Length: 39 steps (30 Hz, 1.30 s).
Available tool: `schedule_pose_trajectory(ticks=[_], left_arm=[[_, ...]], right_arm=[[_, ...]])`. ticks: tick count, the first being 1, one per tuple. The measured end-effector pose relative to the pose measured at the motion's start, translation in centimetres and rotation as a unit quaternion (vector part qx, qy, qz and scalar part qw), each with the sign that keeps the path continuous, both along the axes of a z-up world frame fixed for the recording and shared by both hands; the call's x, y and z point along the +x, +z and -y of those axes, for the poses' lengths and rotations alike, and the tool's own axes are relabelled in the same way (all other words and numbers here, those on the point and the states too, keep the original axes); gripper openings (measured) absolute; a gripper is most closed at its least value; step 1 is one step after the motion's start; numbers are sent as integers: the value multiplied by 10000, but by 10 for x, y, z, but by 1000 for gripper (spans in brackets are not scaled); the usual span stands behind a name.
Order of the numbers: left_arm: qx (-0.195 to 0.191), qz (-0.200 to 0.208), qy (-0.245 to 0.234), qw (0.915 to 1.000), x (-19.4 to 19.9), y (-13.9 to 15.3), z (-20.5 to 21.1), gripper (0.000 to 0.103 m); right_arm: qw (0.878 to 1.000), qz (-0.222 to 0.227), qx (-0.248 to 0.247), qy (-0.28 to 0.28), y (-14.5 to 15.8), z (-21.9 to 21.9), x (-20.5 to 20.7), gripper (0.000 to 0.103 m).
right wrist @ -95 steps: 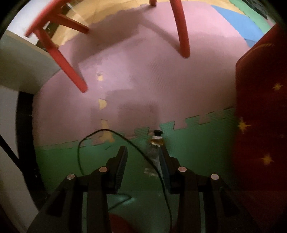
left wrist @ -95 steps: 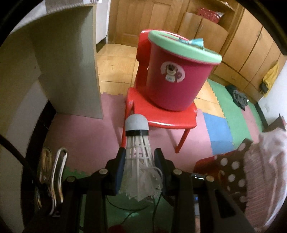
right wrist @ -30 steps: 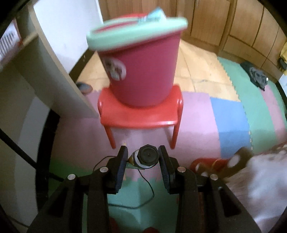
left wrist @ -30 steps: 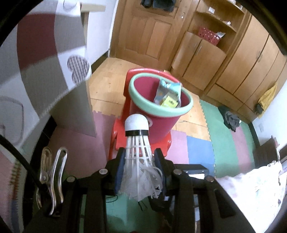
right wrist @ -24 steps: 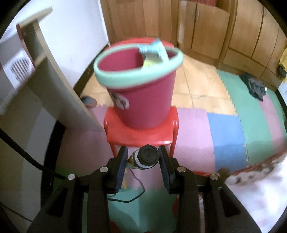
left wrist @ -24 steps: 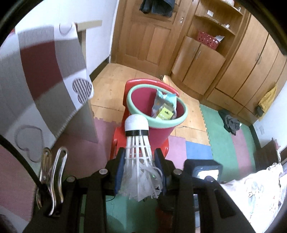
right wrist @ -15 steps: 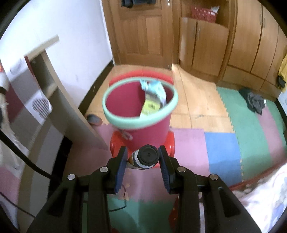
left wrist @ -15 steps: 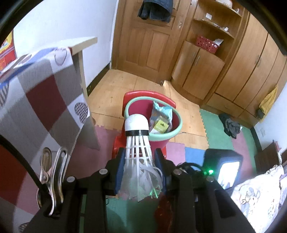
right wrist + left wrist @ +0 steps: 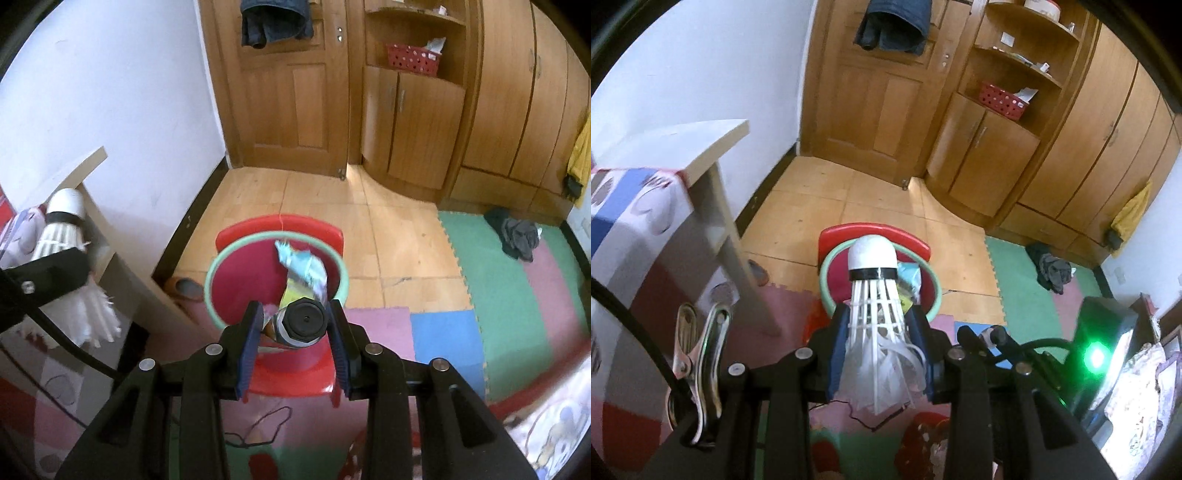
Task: Collect trash
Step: 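Bring the held shuttlecock and tube above the red bucket's opening with both grippers, then open both grippers to drop the shuttlecock and tube into the bucket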
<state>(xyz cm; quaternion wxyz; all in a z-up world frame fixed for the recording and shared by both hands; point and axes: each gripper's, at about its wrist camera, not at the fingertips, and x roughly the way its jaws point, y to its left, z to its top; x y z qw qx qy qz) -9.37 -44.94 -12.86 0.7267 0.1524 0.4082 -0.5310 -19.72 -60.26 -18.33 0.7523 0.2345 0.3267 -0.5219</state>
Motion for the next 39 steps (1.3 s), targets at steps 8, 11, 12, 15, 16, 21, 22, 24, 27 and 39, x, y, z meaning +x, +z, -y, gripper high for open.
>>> schedule_pose_trajectory(ticks=[8,11,12,15,16,21,22,24,27,39], left_arm=[[241,-139,-532,9982,33,-28,74,34],[315,-147,-736,9967,41,-40,95,34],[382,-122,-845,9956,44,-46,104,34],[565,-66,-1029,9931,49,-62,127,34],[633,-90,-1067,9922,52,-69,135,34],[897,-180,-1093,9898,55,-97,164,34],[946,-190,-1088,9894,55,-101,169,34],[1052,-199,-1068,9885,55,-111,177,36],[1190,-215,-1027,9873,54,-122,189,42],[1679,-321,-798,9820,56,-148,211,73]], right_arm=[[9999,55,110,-25,-23,51,22,36],[9998,62,169,-4,-37,69,28,36],[9998,68,191,-5,-42,75,29,36],[9994,79,336,2,-58,93,29,36],[9992,88,387,4,-63,97,29,36],[9982,88,595,84,-80,117,29,36],[9978,91,645,109,-84,121,29,36],[9973,110,710,130,-88,128,29,36],[9965,146,812,118,-93,138,27,36],[9943,33,1033,254,-101,155,25,46]])
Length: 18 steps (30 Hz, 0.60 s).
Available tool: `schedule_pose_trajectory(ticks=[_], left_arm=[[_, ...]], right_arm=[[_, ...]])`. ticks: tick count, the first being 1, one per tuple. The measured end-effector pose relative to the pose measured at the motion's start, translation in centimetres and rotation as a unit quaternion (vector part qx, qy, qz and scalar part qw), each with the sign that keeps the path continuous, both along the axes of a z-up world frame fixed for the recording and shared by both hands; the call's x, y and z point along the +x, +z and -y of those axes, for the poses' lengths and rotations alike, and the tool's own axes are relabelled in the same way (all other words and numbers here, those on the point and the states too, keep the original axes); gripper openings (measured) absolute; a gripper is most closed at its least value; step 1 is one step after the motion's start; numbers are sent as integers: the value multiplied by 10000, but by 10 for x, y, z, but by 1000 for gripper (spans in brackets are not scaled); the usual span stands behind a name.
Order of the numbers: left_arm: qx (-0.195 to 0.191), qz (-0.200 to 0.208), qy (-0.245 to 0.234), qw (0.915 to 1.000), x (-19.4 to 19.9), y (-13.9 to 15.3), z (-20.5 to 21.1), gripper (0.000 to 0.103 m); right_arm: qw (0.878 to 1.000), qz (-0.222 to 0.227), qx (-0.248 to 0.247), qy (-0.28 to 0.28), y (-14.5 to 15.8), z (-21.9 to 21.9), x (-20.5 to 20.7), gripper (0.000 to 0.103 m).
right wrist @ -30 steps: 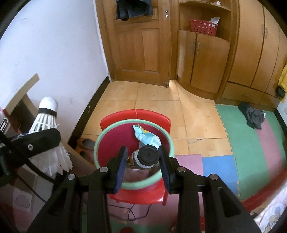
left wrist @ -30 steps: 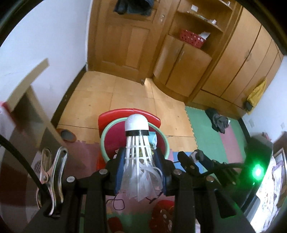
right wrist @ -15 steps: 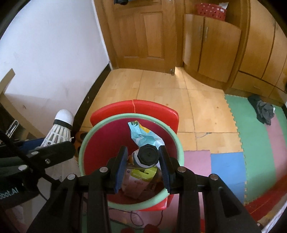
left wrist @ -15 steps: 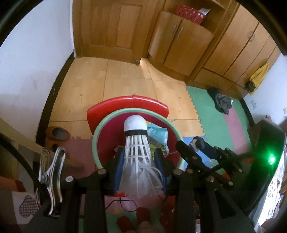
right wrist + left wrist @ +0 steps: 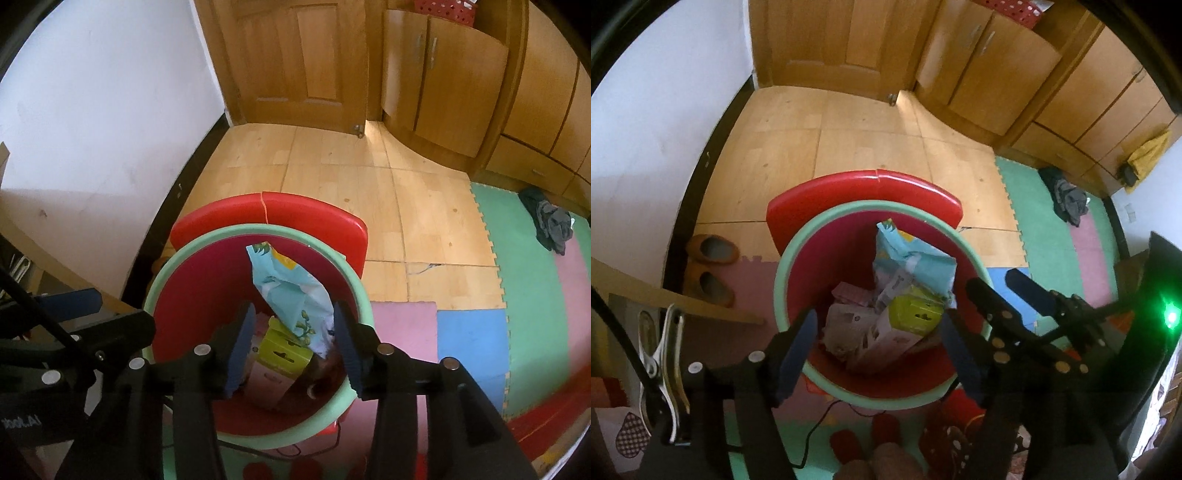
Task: Collect trash
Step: 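Open both grippers to drop the shuttlecock and tube into the bucket, then turn both open grippers away from the bucket back toward the white tray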
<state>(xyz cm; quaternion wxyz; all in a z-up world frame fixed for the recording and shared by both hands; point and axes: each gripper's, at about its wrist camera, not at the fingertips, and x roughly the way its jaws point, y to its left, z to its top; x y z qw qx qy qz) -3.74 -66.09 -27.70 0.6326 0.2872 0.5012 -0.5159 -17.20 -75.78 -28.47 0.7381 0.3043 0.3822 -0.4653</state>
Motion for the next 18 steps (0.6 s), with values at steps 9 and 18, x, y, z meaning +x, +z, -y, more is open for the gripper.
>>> schedule_pose_trajectory(ticks=[9,18], left_arm=[[64,-86,272,9996,2,11,2,73],[-31,16,636,9980,1,47,-8,73]], right_arm=[[9996,-95,34,268,9,-3,-5,53],[9980,-136,3,612,34,-14,-11,54]])
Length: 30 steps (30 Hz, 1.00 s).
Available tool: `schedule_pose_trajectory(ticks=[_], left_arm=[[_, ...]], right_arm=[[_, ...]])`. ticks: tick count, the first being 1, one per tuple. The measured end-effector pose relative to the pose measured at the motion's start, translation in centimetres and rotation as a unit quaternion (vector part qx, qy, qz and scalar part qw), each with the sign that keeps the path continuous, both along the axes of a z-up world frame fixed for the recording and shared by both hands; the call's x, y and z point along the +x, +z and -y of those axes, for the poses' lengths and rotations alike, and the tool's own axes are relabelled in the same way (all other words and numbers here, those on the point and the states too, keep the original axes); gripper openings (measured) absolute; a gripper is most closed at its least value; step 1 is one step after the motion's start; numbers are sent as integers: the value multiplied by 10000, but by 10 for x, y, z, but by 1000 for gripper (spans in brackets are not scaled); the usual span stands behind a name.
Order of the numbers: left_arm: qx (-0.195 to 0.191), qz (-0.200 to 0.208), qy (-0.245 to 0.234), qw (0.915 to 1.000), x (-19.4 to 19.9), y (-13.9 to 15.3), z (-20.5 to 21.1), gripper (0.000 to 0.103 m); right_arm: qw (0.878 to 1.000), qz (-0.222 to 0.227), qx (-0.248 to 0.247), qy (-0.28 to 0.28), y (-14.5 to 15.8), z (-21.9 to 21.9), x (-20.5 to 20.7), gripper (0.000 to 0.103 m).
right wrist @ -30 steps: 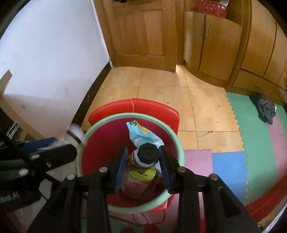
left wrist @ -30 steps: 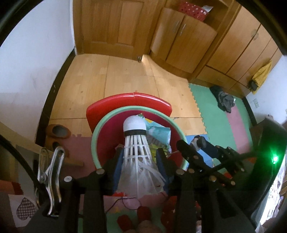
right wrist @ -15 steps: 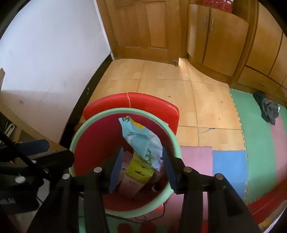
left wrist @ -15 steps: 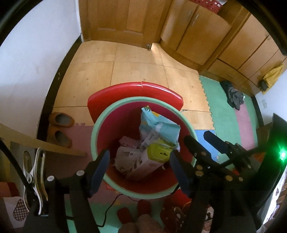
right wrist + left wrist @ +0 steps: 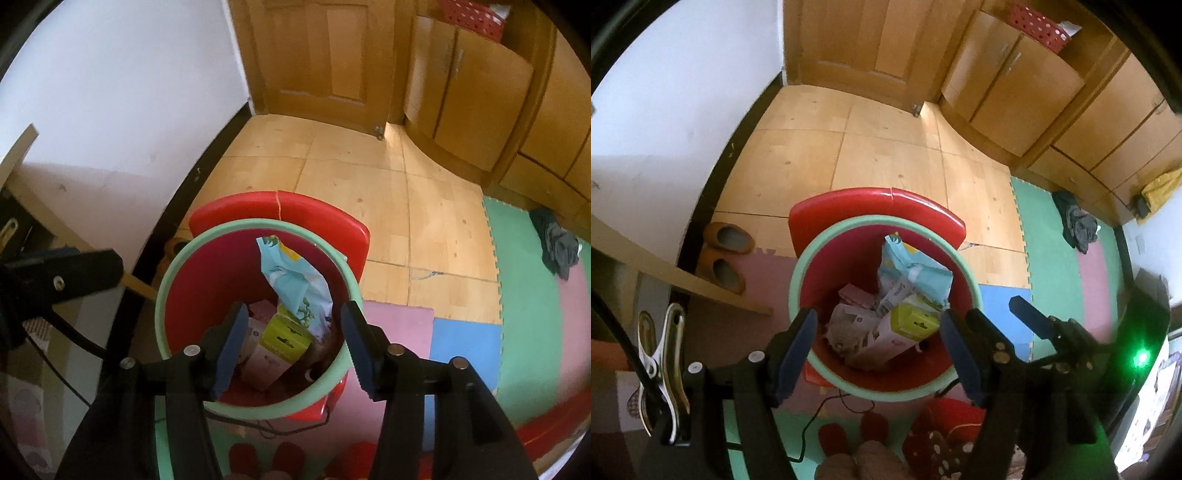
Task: Collect trash
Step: 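Turn both open grippers away from the bucket back toward the white tray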
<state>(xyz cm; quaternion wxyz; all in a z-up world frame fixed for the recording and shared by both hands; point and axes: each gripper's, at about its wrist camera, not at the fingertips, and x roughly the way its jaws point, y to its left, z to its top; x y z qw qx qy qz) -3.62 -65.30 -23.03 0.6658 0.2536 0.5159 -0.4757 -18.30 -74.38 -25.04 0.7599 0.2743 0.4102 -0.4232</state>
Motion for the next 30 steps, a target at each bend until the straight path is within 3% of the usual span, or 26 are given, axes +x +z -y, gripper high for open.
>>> schedule_pose_trajectory(ticks=[30], left_arm=[[-437,159,996,9939,4,122,-79,73]], right_arm=[[9923,449,-476,1047,131,-66,0,54]])
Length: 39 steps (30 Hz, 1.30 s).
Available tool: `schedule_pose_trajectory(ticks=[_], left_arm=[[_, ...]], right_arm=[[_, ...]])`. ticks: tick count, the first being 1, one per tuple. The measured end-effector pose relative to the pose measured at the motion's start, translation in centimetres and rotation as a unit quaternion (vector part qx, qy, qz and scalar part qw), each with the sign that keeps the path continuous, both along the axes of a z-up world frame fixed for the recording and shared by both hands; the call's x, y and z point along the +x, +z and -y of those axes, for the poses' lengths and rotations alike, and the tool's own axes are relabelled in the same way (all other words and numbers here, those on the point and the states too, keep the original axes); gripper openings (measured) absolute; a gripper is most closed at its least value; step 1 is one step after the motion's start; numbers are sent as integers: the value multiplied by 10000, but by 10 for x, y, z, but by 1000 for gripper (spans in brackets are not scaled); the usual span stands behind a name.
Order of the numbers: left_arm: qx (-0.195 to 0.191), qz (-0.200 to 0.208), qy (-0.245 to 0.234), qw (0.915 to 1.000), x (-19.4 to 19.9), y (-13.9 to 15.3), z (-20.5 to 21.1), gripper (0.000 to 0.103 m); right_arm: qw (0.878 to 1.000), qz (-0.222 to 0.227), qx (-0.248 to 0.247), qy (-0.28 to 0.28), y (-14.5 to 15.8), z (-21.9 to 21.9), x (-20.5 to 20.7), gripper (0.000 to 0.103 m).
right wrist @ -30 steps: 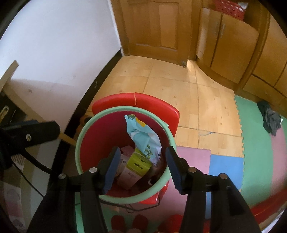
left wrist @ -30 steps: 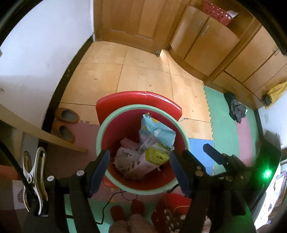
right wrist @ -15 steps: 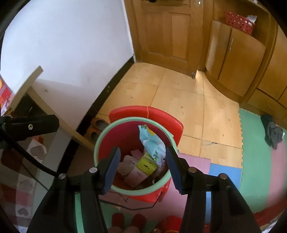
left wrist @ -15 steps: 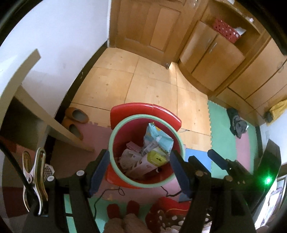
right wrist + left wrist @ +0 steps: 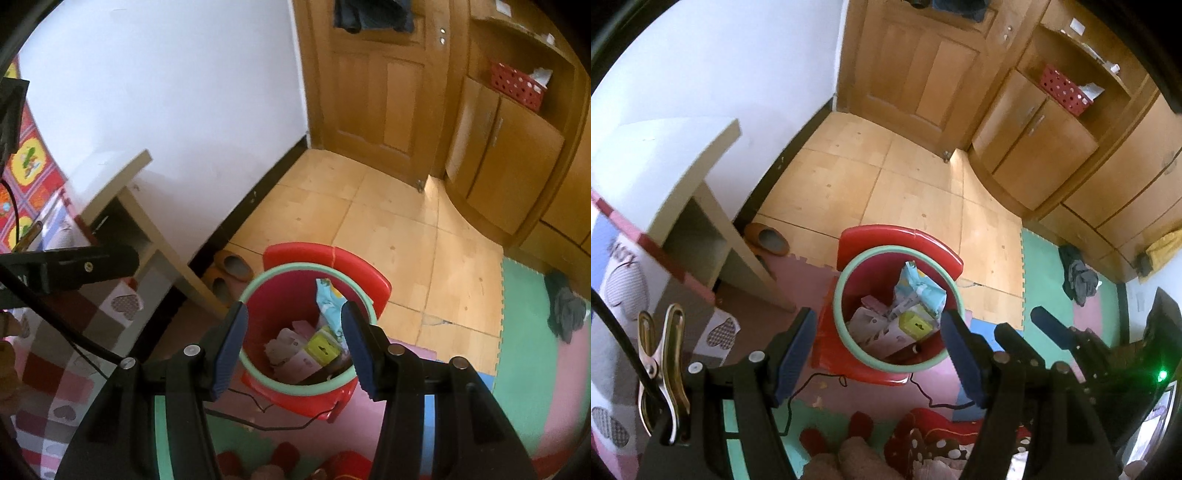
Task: Collect trash
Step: 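Turn both open grippers away from the bucket back toward the white tray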
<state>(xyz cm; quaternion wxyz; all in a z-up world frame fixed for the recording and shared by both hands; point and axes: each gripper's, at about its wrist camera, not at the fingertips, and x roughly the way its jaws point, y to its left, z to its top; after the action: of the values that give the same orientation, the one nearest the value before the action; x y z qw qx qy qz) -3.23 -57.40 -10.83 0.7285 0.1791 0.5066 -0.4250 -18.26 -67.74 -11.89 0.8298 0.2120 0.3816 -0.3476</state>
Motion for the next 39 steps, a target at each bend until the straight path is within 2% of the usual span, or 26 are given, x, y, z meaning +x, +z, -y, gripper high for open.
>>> schedule_pose_trajectory(ticks=[11,26,33,39], left_arm=[[-41,4,177,9998,1,30,-47,73],[-241,110,899,9956,24,68,-163,73],[-314,306,1383,9894,30,92,-239,73],[-347,445,1975,9787,31,106,-311,73]], right_arm=[[9983,16,-217,545,42,-45,20,54],[9855,215,-398,1635,86,-149,62,54],[9733,398,-320,2236,102,-213,83,54],[9607,546,-224,2712,109,-269,99,54]])
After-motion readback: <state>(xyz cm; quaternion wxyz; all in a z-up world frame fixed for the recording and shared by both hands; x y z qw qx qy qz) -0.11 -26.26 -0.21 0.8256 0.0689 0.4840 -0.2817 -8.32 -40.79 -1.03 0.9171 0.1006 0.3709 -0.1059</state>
